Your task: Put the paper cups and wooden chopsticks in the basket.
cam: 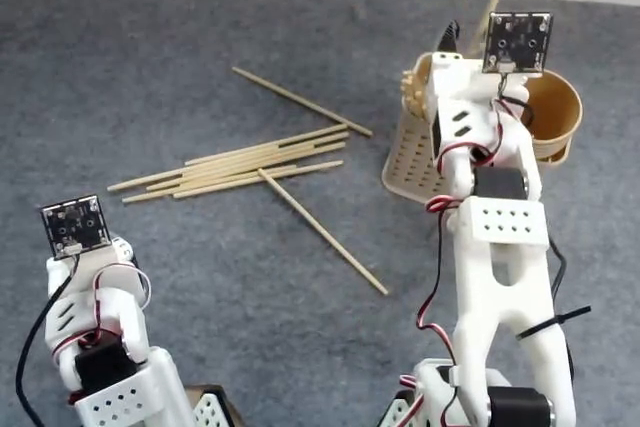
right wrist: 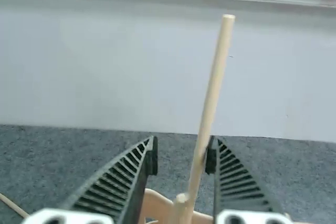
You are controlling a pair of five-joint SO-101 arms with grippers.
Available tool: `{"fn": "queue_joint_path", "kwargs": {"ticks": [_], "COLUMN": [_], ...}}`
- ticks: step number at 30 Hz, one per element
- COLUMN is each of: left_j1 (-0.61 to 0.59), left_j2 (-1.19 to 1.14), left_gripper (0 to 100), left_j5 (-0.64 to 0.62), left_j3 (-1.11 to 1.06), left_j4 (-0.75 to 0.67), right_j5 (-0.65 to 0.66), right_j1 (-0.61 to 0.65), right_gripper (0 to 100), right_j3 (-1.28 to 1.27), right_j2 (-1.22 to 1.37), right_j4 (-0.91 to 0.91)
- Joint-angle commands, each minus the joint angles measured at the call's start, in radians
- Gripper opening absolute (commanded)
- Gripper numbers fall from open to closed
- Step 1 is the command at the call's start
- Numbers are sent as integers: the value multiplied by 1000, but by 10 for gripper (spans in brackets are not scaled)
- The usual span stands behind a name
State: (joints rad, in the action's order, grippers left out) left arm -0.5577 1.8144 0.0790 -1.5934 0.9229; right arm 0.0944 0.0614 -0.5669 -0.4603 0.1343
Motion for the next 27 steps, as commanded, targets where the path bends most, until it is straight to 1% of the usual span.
{"fn": "queue_joint_path", "kwargs": {"ticks": [1,5,8,13,19,24,27], "left_j1": [18,18,18,19,19,19,18], "left_j2": [2,2,2,2,2,2,2], "left_gripper": [11,11,11,11,11,11,11], "left_j5": [6,6,6,6,6,6,6], "left_j3": [4,4,4,4,4,4,4], "left_j4": [-18,-18,-18,-18,-18,-18,-18], "right_j5": [-6,-3,-3,-3,-3,0,51], "right_j1": [-4,8,12,54,154,266,361], "right_gripper": [156,156,155,155,155,155,155], "right_j3": [15,15,39,216,455,545,547], "right_j2": [-76,-168,-222,-278,-286,-286,-285], "right_j4": [-15,10,153,432,759,918,987]}}
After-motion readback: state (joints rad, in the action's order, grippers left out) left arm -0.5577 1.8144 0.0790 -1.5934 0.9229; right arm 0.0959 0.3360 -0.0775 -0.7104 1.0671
